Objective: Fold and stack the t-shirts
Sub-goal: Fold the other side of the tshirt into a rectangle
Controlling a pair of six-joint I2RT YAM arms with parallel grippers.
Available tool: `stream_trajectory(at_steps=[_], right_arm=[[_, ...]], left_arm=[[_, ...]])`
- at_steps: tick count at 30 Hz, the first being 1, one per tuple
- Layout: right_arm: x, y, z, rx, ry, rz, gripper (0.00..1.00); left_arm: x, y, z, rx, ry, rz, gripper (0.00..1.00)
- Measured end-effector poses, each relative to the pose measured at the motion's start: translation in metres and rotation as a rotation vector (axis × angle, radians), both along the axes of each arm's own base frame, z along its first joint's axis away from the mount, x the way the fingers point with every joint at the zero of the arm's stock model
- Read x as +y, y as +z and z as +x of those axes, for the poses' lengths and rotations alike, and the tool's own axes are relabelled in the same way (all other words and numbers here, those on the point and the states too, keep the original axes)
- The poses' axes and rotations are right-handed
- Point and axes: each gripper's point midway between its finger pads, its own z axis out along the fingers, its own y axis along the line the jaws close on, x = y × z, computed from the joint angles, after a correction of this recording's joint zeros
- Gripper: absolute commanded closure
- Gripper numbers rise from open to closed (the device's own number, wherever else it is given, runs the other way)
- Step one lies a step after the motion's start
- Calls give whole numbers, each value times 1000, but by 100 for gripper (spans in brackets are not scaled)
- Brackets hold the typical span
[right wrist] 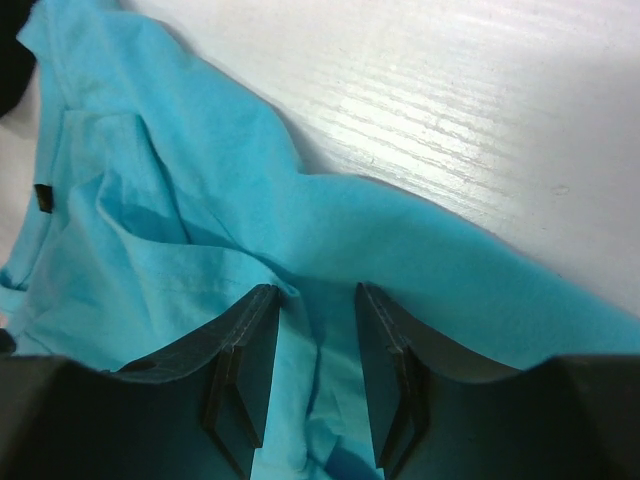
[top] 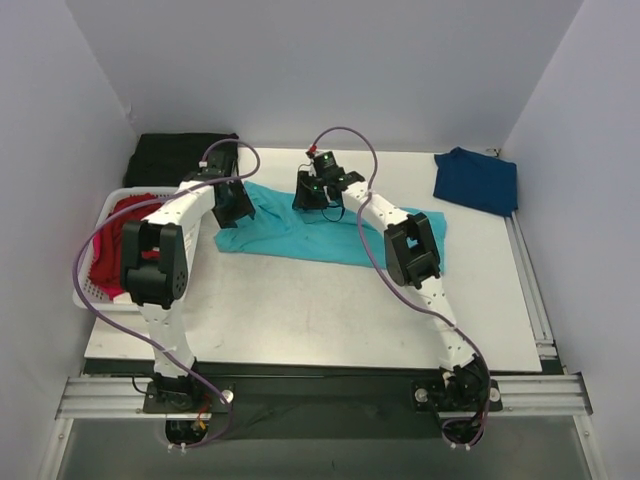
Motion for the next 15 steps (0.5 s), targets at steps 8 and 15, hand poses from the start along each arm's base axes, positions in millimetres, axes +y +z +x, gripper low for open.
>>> stream_trajectory(at_steps=[8, 15], right_arm=[[5, -6, 4, 4, 2, 19, 75], [7, -7, 3, 15, -7, 28, 100]], left_arm=[[5, 4, -3, 0, 7, -24, 38], [7, 5, -3, 1, 11, -32, 38]])
